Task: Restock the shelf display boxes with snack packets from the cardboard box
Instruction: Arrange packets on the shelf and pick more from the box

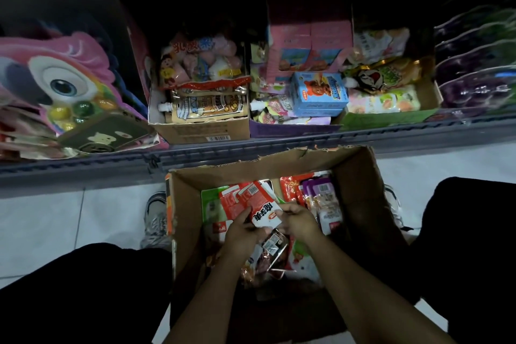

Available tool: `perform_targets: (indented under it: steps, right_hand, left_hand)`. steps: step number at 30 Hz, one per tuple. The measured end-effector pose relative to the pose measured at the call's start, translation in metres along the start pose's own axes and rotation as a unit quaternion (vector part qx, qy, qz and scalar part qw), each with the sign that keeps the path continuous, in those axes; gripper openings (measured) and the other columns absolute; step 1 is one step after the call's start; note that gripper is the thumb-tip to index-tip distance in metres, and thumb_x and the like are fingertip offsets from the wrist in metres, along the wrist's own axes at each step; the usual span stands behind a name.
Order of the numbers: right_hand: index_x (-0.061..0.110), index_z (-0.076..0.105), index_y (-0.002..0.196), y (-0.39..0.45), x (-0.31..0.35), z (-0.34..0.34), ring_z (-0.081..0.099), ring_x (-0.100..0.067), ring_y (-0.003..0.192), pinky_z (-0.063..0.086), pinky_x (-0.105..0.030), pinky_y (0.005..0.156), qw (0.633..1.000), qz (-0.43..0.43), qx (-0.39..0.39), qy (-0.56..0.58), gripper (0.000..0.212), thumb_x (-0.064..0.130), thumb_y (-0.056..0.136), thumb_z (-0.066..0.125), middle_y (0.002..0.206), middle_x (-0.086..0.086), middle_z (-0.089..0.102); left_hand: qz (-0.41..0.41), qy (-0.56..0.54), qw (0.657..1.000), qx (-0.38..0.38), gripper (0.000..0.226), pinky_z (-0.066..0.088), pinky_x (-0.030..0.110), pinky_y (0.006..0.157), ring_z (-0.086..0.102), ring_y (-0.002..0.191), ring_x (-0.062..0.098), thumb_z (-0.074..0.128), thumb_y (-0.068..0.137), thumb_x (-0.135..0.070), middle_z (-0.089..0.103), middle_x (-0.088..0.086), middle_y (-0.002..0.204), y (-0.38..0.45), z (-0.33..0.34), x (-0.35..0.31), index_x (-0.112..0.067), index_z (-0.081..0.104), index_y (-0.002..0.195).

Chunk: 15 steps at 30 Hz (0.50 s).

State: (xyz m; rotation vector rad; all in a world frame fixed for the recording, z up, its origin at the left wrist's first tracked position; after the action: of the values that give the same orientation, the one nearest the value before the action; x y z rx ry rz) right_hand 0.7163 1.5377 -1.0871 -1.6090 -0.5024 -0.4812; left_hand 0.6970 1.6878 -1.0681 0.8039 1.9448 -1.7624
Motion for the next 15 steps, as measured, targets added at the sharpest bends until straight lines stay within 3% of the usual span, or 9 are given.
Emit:
perform_targets:
  steps: [2,5,8,10,12,15]
  right_hand:
    - [0.008,0.062,0.114,-0.009,0.009,-0.002,0.065,-0.017,0.080,0.055,-0.021,0.065,1.000,-0.001,0.022,0.012,0.022,0.009,0.092,0.058,0.110,-0.010,0.064]
    - [0.003,0.059,0.116,-0.028,0.024,-0.005,0.064,-0.018,0.076,0.057,-0.027,0.075,0.998,-0.025,0.045,0.018,0.024,0.006,0.092,0.057,0.101,-0.011,0.064]
    - [0.004,0.054,0.123,-0.050,0.044,-0.013,0.063,-0.019,0.062,0.058,-0.030,0.068,0.996,-0.071,0.049,0.024,0.032,0.003,0.091,0.057,0.094,-0.012,0.063]
    - [0.018,0.052,0.124,-0.070,0.061,-0.019,0.062,-0.016,0.058,0.056,-0.029,0.061,0.991,-0.115,0.051,0.034,0.038,0.001,0.090,0.056,0.085,-0.010,0.064]
    - [0.026,0.052,0.120,-0.093,0.081,-0.027,0.064,-0.014,0.058,0.055,-0.025,0.059,0.983,-0.166,0.056,0.049,0.040,0.000,0.091,0.056,0.076,-0.006,0.064]
    - [0.006,0.061,0.118,-0.127,0.109,-0.035,0.069,-0.011,0.064,0.054,-0.019,0.060,0.973,-0.213,0.072,0.050,0.027,0.003,0.092,0.054,0.085,-0.008,0.067]
  left_hand:
    - [0.021,-0.008,1.000,0.008,0.066,0.050,0.014,0.056,0.064,0.085,0.012,0.071,0.074,0.008,0.067,0.007,0.106,-0.009,0.002,-0.010,-0.010,0.051,0.134]
    - [0.072,0.015,0.997,0.008,0.061,0.050,0.013,0.061,0.061,0.081,0.010,0.068,0.072,0.014,0.067,0.004,0.100,-0.025,0.001,-0.031,-0.011,0.057,0.127]
    - [0.103,0.056,0.993,0.012,0.054,0.046,0.007,0.060,0.058,0.077,0.005,0.070,0.072,0.013,0.064,0.000,0.096,-0.042,0.000,-0.054,-0.009,0.061,0.120]
    - [0.102,0.076,0.992,0.010,0.039,0.043,0.002,0.056,0.056,0.077,0.006,0.072,0.073,0.009,0.060,-0.001,0.093,-0.056,-0.002,-0.072,-0.006,0.062,0.107]
    - [0.112,0.096,0.989,0.020,0.040,0.043,0.001,0.055,0.057,0.079,0.007,0.074,0.074,0.003,0.061,0.002,0.099,-0.069,-0.004,-0.092,-0.002,0.062,0.111]
    - [0.166,0.175,0.970,0.035,0.042,0.040,0.001,0.062,0.057,0.091,0.007,0.075,0.078,-0.016,0.064,-0.001,0.109,-0.098,-0.008,-0.137,-0.009,0.063,0.118]
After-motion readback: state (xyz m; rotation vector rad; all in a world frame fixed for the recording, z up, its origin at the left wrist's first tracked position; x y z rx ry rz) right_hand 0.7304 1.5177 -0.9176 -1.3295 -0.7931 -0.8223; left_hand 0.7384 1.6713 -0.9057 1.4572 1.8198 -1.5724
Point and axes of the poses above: each hand's wrist, its own y-axis towards the middle knuckle, its own z-axis out of the palm, x = y × z, the point moved 6 cm from there along y, towards the middle knuckle
